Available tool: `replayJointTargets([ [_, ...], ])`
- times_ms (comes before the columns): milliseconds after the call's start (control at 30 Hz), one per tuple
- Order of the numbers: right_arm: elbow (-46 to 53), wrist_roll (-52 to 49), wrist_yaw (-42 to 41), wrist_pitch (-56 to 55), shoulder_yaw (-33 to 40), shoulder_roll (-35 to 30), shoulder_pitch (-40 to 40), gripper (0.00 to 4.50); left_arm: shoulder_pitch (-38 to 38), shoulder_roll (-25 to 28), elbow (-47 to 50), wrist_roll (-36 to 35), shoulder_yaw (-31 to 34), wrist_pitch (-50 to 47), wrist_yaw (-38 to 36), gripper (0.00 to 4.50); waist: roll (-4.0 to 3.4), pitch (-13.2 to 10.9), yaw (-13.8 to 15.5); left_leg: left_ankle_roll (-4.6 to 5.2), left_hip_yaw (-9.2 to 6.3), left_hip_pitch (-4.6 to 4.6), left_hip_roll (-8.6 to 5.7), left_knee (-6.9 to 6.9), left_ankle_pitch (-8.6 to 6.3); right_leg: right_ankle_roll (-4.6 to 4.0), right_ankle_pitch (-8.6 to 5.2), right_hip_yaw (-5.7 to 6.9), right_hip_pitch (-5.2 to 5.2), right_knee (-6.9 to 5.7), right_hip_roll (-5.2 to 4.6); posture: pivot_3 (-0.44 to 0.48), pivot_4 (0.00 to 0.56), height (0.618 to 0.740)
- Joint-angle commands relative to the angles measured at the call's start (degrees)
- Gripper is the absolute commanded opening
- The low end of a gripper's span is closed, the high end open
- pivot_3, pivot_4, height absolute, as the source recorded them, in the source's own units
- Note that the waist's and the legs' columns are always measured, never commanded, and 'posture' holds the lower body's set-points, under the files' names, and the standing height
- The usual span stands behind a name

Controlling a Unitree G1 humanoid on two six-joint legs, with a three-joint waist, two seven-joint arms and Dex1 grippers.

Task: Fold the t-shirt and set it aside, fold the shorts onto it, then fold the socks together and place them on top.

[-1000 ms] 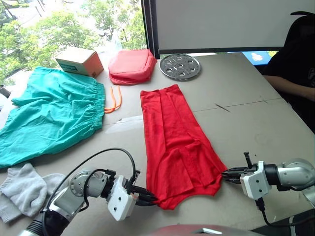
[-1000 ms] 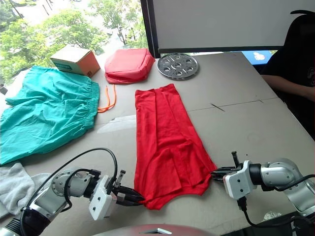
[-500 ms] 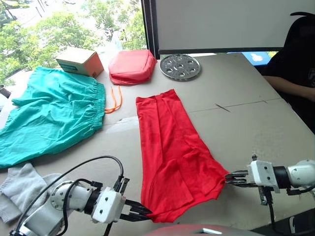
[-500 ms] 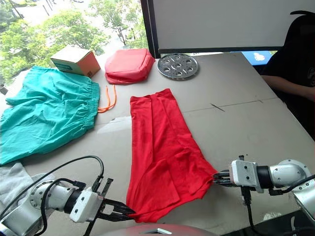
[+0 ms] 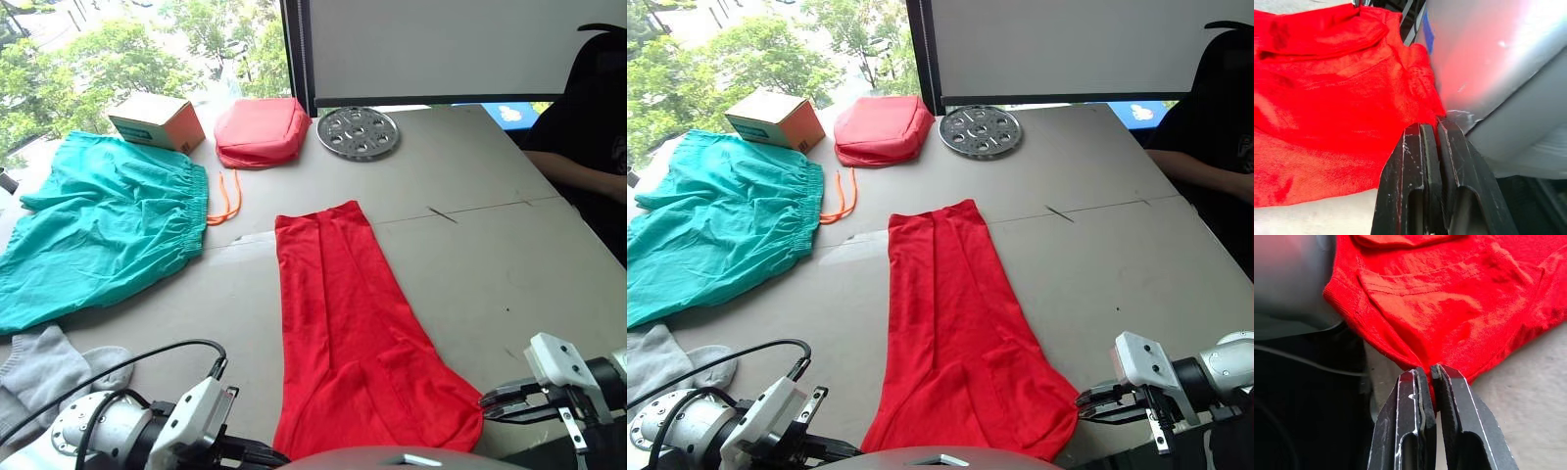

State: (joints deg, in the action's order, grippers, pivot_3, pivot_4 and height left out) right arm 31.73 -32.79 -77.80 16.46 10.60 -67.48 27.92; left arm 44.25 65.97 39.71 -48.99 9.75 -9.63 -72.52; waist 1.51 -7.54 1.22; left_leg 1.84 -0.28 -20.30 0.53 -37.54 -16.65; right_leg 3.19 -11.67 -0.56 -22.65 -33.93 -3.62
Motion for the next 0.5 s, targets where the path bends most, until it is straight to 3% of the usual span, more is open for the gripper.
replayJointTargets([
  [33,0.5,-2.0,-3.0,1.6,3.9,-1.1,-0.8,0.01,-1.3,-1.5,-0.2,-6.2,3.4,-5.5,-0.2,0.05,-0.01,0.0,0.0,-0.01,0.02,0.01,0.0,-0.01,0.0,0.0,0.0,-0.01,0.0,-0.02,-0.02,0.0,0.15,0.74],
  [167,-3.1,-5.7,-0.7,5.6,2.4,0.7,-12.0,0.01,-7.8,-5.0,-6.3,-10.5,4.5,-11.3,1.7,0.05,0.06,-0.1,-0.4,-0.01,0.1,0.05,0.05,-0.04,0.0,0.01,0.0,-0.02,0.0,-0.02,0.0,0.0,0.15,0.74],
  [267,-7.1,-8.6,4.2,10.8,-2.1,5.7,-27.2,0.01,-19.7,-6.8,-14.0,-15.2,5.4,-17.7,6.7,0.05,0.15,-0.3,-0.4,-0.01,0.1,0.1,0.08,-0.02,0.0,0.0,0.0,0.0,-0.01,-0.04,0.04,0.0,0.15,0.74],
  [367,-12.2,-7.5,9.1,17.4,-8.2,11.6,-42.1,0.01,-35.1,-10.1,-26.3,-14.0,2.5,-23.3,10.1,0.05,0.28,-0.5,-0.3,-0.02,0.03,0.14,0.06,-0.04,0.03,-0.01,0.02,0.01,0.01,-0.14,0.14,0.0,0.15,0.74],
  [500,-20.8,0.0,13.5,19.5,-15.9,17.9,-54.7,0.01,-45.4,-14.9,-35.6,-11.4,3.5,-26.3,14.6,0.05,0.52,-0.4,-0.5,-0.05,-0.18,-0.07,-0.12,0.06,0.05,-0.32,0.19,-0.01,-0.04,-0.02,0.3,0.0,0.15,0.74],
])
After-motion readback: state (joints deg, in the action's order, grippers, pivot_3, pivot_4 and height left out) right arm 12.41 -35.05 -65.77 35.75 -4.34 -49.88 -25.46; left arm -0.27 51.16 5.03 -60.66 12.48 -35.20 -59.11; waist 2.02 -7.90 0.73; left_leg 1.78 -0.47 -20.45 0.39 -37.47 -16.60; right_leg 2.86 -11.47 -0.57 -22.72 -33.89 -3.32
